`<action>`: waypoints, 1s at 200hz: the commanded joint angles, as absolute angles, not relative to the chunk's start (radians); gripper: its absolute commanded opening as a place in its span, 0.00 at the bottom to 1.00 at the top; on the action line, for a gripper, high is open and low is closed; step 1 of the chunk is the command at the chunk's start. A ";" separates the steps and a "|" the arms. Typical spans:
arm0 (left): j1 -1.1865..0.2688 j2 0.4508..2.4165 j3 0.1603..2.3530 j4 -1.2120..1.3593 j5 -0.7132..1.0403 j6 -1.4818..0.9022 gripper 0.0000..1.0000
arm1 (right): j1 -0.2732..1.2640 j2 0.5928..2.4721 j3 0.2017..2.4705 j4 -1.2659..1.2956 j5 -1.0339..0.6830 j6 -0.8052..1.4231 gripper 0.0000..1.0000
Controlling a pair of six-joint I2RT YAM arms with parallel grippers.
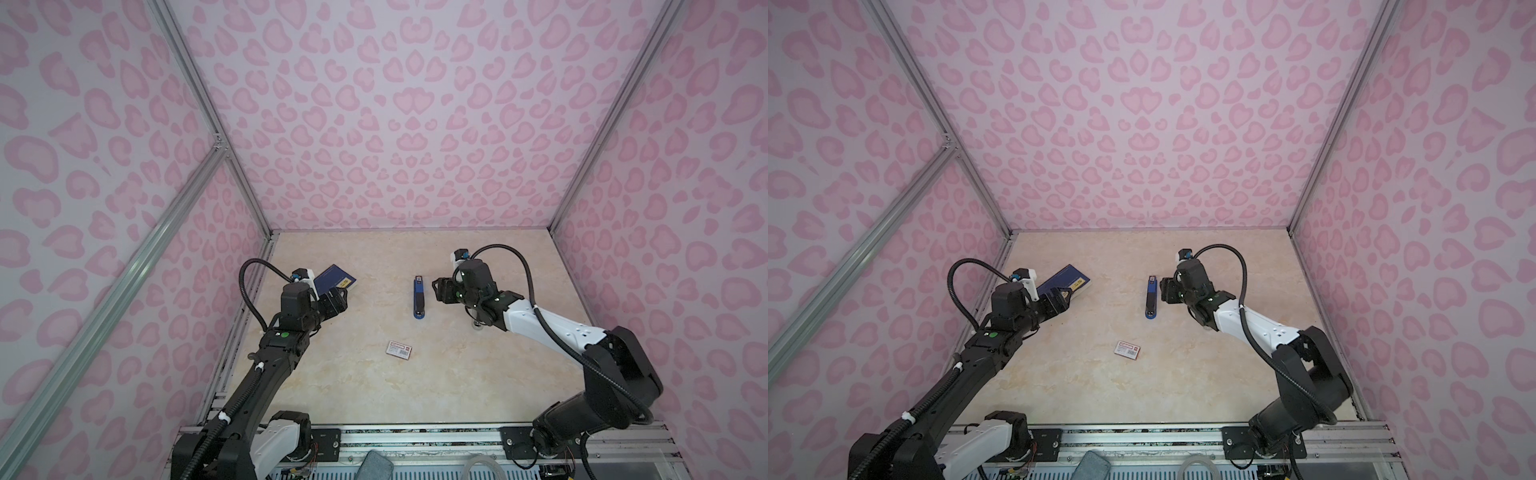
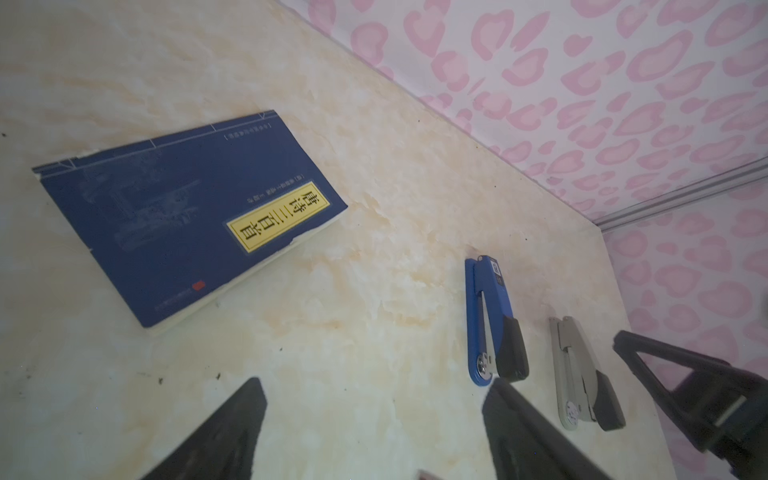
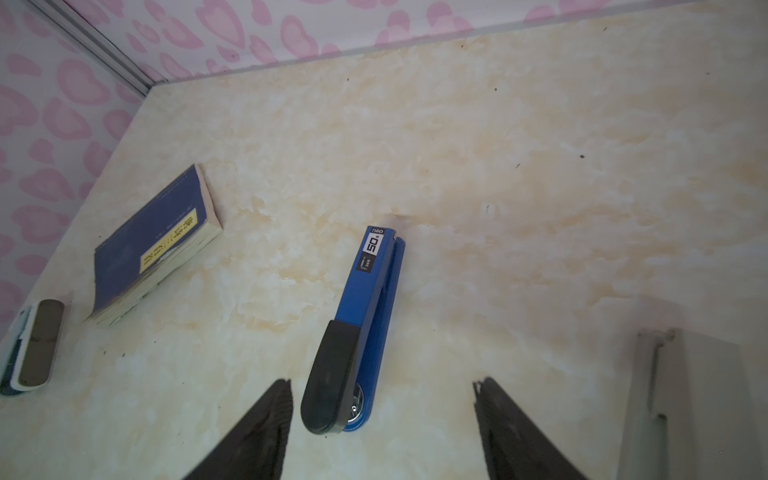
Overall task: Load the staples into the stapler
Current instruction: 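Move the right gripper over the blue stapler while the left gripper approaches it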
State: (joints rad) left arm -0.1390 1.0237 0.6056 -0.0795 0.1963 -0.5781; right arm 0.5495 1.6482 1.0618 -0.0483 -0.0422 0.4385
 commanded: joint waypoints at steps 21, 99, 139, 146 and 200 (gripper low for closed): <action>-0.150 0.988 0.560 -0.132 0.222 -0.600 0.86 | 0.572 1.859 1.262 -0.202 -0.067 0.469 0.72; -0.156 0.968 0.531 -0.145 0.229 -0.613 0.86 | 0.636 2.088 1.518 -0.340 -0.152 0.445 0.70; -0.156 0.971 0.529 -0.145 0.235 -0.611 0.86 | 0.690 2.122 1.578 -0.384 -0.208 0.357 0.66; -0.158 0.970 0.529 -0.145 0.238 -0.611 0.86 | 0.704 2.130 1.590 -0.397 -0.214 0.337 0.65; -0.161 0.980 0.552 -0.162 0.266 -0.612 0.86 | 0.746 2.097 1.566 -0.411 -0.234 0.245 0.64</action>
State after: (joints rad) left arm -0.1574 0.9730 0.5331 -0.1379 0.2413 -0.6052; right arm 0.7437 2.1246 1.5932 -0.3958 -0.2256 0.2977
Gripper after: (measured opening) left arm 0.864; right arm 0.616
